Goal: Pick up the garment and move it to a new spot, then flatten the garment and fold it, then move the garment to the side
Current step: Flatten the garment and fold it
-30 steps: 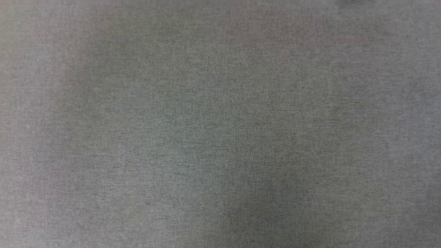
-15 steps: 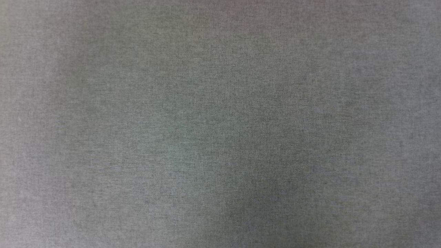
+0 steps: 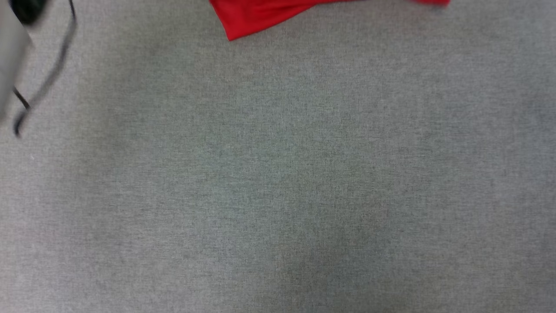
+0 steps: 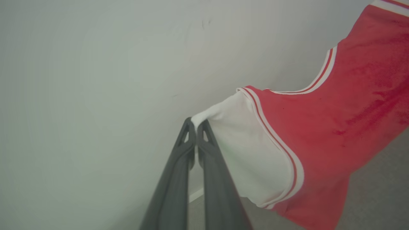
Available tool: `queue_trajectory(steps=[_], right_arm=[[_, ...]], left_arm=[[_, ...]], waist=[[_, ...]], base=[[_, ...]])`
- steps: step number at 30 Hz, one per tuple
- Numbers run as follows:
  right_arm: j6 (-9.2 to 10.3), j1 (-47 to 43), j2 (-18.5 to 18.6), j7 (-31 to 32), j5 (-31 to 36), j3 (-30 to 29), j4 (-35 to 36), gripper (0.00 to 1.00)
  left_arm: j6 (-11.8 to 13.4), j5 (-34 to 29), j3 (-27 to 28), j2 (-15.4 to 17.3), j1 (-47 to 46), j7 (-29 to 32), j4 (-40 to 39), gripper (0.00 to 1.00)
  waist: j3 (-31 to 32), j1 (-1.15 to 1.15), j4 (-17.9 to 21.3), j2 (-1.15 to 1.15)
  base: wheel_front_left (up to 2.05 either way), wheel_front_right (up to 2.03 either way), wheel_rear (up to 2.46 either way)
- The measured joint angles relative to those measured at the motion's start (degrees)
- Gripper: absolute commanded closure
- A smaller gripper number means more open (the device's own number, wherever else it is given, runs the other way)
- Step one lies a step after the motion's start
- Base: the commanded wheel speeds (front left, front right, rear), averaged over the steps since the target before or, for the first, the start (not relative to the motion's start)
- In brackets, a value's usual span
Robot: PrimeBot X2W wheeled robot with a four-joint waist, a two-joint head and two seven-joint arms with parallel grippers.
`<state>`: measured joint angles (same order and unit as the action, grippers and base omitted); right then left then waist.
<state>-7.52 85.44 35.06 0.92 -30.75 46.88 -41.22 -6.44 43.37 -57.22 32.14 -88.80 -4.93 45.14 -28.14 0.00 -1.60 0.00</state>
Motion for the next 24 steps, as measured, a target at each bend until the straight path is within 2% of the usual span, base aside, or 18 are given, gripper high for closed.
queue_trajectory(steps=[6, 11, 18, 24], right_arm=[[0.00, -12.72, 0.36, -2.99, -3.66, 3.42, 2.66, 1.00], [0.00, -23.33, 1.93, -4.54, -6.27, 4.25, 5.99, 1.00], [0.00, -38.78, 5.82, -5.30, -9.29, 3.05, 11.10, 1.00], [0.00, -51.83, 9.23, -3.30, -10.31, -0.13, 15.74, 1.00]], left_arm=[[3.27, 3.13, -0.88, 1.47, 15.09, -3.01, -4.87, 1.00], [6.58, 5.87, -1.94, 4.68, 28.05, -4.32, -11.03, 1.00], [11.93, 10.48, -3.14, 10.11, 45.30, -5.53, -20.62, 1.00], [15.74, 13.85, -4.33, 13.56, 56.08, -5.78, -27.37, 1.00]], waist=[[3.08, 0.00, 0.12, 0.00], [6.48, 0.00, 0.23, 0.00], [11.95, 0.01, 0.30, 0.00], [16.69, 0.01, 0.34, 0.00]], base=[[0.00, 0.00, 0.00], [0.00, 0.00, 0.00], [0.00, 0.00, 0.00], [0.00, 0.00, 0.00]])
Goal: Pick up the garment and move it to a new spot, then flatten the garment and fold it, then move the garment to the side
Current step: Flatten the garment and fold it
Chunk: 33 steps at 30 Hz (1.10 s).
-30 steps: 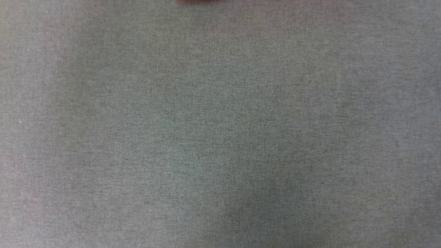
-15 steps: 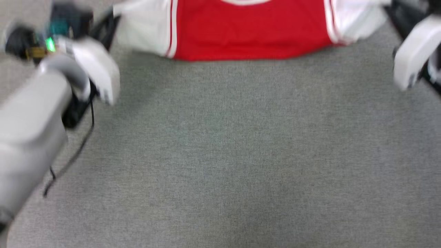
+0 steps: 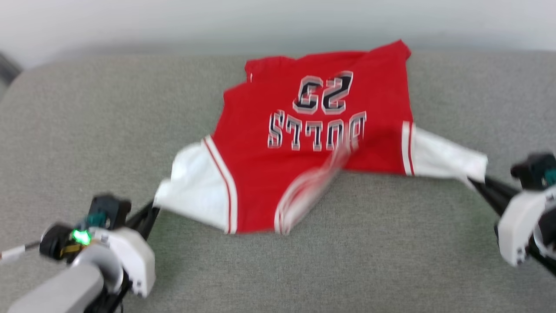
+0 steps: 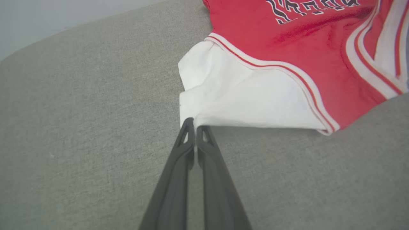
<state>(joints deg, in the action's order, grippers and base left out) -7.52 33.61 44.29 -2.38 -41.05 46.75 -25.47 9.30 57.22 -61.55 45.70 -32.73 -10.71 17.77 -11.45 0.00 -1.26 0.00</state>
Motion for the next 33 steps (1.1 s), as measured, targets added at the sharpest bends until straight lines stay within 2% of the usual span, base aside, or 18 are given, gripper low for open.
queue_trajectory(steps=[12, 20, 26, 28, 29, 33], right_arm=[[-0.01, -27.11, 4.25, 6.68, -1.13, -11.94, 9.53, 1.00], [-0.02, -41.38, 5.04, 15.80, -1.33, -21.89, 16.67, 1.00], [-0.01, -45.62, 3.16, 21.83, -0.82, -28.75, 20.72, 1.00], [-0.01, -46.17, 2.14, 23.39, -0.55, -30.62, 22.24, 0.57], [-0.01, -46.16, 1.68, 23.99, -0.30, -31.94, 23.02, 0.00], [0.00, -44.43, 1.35, 26.76, -0.35, -37.24, 27.03, 0.00]], left_arm=[[5.28, 5.67, -2.70, 6.89, 15.66, 0.49, -8.28, 1.00], [7.92, 7.50, -4.32, 9.92, 21.34, 1.27, -14.10, 1.00], [9.36, 7.36, -4.38, 9.91, 21.55, 1.55, -16.61, 1.00], [9.56, 6.80, -4.45, 9.73, 21.33, 1.80, -17.08, 1.00], [9.71, 6.54, -4.44, 9.60, 20.90, 1.90, -17.34, 1.00], [10.15, 5.37, -4.46, 9.37, 19.81, 1.94, -17.98, 1.00]], waist=[[8.04, 0.01, 0.02, 0.00], [9.72, 0.01, -0.78, 0.00], [9.19, 0.01, -1.22, 0.00], [8.72, 0.01, -1.40, 0.00], [8.44, 0.01, -1.49, 0.00], [7.00, 0.00, -1.94, 0.00]], base=[[0.00, 0.00, 0.00], [0.00, 0.00, 0.00], [0.00, 0.00, 0.00], [0.00, 0.00, 0.00], [0.00, 0.00, 0.00], [0.00, 0.00, 0.00]])
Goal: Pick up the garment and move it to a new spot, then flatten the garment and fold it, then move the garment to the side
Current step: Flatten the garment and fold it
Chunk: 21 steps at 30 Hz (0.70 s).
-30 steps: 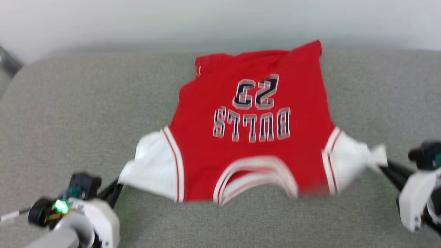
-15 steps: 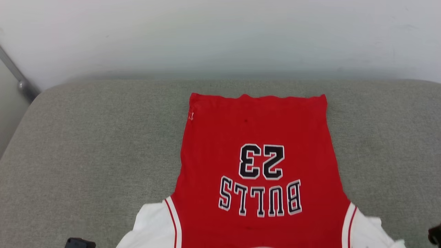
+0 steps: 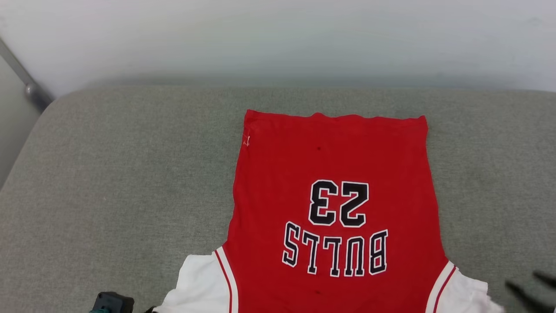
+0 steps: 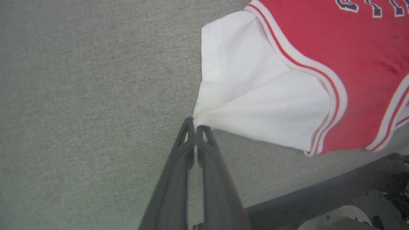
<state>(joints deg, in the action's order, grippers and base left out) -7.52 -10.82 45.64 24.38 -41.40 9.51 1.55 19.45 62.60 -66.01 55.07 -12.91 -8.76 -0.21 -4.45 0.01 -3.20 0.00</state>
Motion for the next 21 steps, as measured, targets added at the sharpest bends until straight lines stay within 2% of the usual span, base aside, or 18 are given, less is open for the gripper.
queue_trajectory(steps=[6, 9, 12, 15, 18, 21], right_arm=[[0.00, 9.51, 5.10, 5.48, -0.82, -8.70, 6.62, 0.00], [0.00, 16.77, 8.42, 10.58, -2.94, -10.09, 8.21, 0.00], [0.00, 24.81, 11.72, 17.78, -5.15, -9.06, 8.05, 0.00], [0.00, 33.55, 14.02, 27.54, -7.97, -6.78, 6.39, 0.00], [0.00, 42.63, 14.28, 37.27, -8.72, -4.53, 4.20, 0.00], [0.00, 51.43, 13.74, 45.45, -6.54, -1.85, 1.74, 0.00]], left_arm=[[0.94, -2.54, 0.43, -0.04, -2.78, 0.00, -2.00, 1.00], [1.41, -4.23, 0.55, -0.12, -4.50, 0.03, -3.18, 1.00], [1.47, -6.21, 0.43, -1.00, -6.47, 0.36, -3.96, 1.00], [1.67, -7.65, 0.44, -2.03, -8.37, 0.52, -4.81, 1.00], [2.00, -9.13, 0.56, -2.83, -9.90, 0.42, -5.53, 1.00], [2.33, -10.28, 0.64, -4.00, -11.08, -0.05, -6.11, 1.00]], waist=[[-3.40, -0.01, -1.53, 0.00], [-5.85, -0.01, -2.64, 0.00], [-8.68, -0.02, -4.00, 0.00], [-11.56, -0.02, -5.73, 0.00], [-14.53, -0.02, -7.60, 0.00], [-17.67, -0.02, -9.39, 0.00]], base=[[0.00, 0.00, 0.00], [0.00, 0.00, 0.00], [0.00, 0.00, 0.00], [0.00, 0.00, 0.00], [0.00, 0.00, 0.00], [0.00, 0.00, 0.00]])
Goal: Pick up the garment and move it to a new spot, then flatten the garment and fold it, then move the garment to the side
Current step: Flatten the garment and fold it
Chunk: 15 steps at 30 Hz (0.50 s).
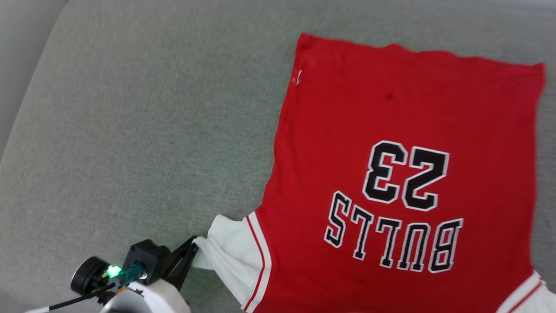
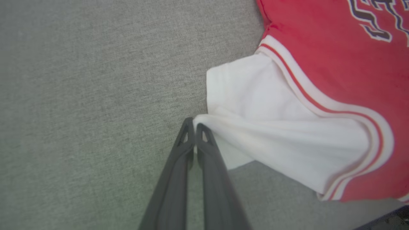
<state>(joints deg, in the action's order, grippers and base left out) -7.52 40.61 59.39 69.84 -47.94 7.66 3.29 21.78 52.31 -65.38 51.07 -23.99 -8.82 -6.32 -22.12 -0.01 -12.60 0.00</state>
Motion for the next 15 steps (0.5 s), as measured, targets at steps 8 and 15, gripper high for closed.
queue_trajectory(steps=[8, 15], right_arm=[[0.00, 13.89, -7.92, 10.22, 8.10, 1.88, -8.96, 0.00], [0.01, 14.27, -11.32, 10.36, 11.24, 0.32, -13.96, 0.00]], left_arm=[[0.25, -3.09, 0.00, -3.33, -3.13, -1.30, -1.15, 1.00], [0.53, -4.36, 0.44, -4.61, -4.81, -2.30, -2.88, 1.00]], waist=[[-8.34, 0.00, -4.44, 0.00], [-13.71, 0.00, -7.86, 0.00]], base=[[0.00, 0.00, 0.00], [0.00, 0.00, 0.00]])
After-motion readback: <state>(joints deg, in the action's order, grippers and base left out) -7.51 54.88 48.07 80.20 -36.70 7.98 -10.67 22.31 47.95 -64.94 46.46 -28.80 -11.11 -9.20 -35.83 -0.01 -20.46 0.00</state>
